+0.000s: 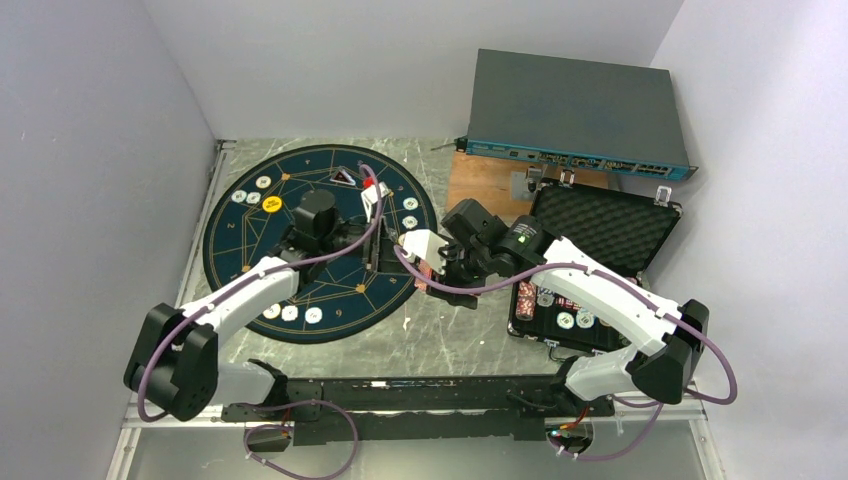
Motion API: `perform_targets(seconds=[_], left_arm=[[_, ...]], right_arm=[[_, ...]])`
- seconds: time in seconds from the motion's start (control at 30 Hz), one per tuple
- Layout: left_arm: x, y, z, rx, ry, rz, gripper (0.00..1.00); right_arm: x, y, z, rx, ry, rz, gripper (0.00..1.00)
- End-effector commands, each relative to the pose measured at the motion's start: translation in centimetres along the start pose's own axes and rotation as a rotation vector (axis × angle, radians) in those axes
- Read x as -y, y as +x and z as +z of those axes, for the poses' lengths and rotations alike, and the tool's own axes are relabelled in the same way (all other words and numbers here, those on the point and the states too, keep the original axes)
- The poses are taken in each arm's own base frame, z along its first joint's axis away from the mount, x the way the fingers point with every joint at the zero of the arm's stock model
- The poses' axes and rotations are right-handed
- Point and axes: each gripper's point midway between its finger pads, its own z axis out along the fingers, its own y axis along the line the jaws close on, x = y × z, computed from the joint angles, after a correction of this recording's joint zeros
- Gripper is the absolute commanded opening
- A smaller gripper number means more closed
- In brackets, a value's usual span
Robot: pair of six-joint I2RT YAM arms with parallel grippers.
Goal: Distribute texas hold em gaming equipment
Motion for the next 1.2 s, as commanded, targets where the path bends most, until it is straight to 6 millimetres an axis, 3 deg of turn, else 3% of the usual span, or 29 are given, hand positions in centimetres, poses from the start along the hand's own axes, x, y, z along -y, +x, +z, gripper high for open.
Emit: perform_targets(seconds=[0.0, 0.1, 0.27, 0.53, 0.63, 0.8, 0.83, 0.87, 0.97, 1.03, 1.1, 1.17], left_arm=[[0.0, -0.5, 1.7, -0.032, -0.028, 0.054, 0.59], [-0.4, -0.2, 2.2, -0.053, -0.032, 0.038, 0.49], [-0.5, 0.4, 1.5, -0.063, -0.031, 0.014, 0.25], [-0.8, 0.8, -0.2, -0.053, -0.046, 0.019, 0.06], [-0.2, 0.5, -0.2, -0.047, -0.034, 0.033, 0.17], [0.6, -0.1, 0.0, -0.037, -0.014, 0.049, 0.54], [0.6, -0.1, 0.1, -0.037, -0.016, 0.047, 0.56], [0.4, -0.1, 0.3, -0.04, -0.023, 0.043, 0.51], [0.1, 0.0, 0.4, -0.042, -0.028, 0.03, 0.21], [-0.1, 0.2, 0.1, -0.043, -0.036, 0.023, 0.08], [-0.3, 0.3, -0.6, -0.037, -0.05, 0.022, 0.0], [-0.6, 0.4, -1.3, -0.034, -0.062, 0.014, 0.0]], right_arm=[[0.6, -2.9, -0.9, 0.112, 0.025, -0.019, 0.0], [0.7, -3.0, -1.0, 0.115, 0.028, -0.018, 0.0], [0.5, -2.1, -1.0, 0.09, 0.028, -0.02, 0.0], [0.1, -1.1, -1.0, 0.074, 0.028, -0.014, 0.0], [0.2, -1.2, -0.9, 0.08, 0.031, -0.017, 0.0], [0.4, -1.7, -0.6, 0.089, 0.031, -0.021, 0.0], [0.5, -1.8, -0.6, 0.093, 0.031, -0.02, 0.0], [0.5, -1.8, -0.6, 0.096, 0.033, -0.02, 0.0], [0.6, -1.8, -0.6, 0.094, 0.037, -0.015, 0.0], [0.6, -1.6, -0.6, 0.089, 0.039, -0.01, 0.0], [0.7, -1.3, -0.7, 0.084, 0.044, -0.005, 0.0], [0.7, -0.9, -0.8, 0.076, 0.045, 0.002, 0.0]])
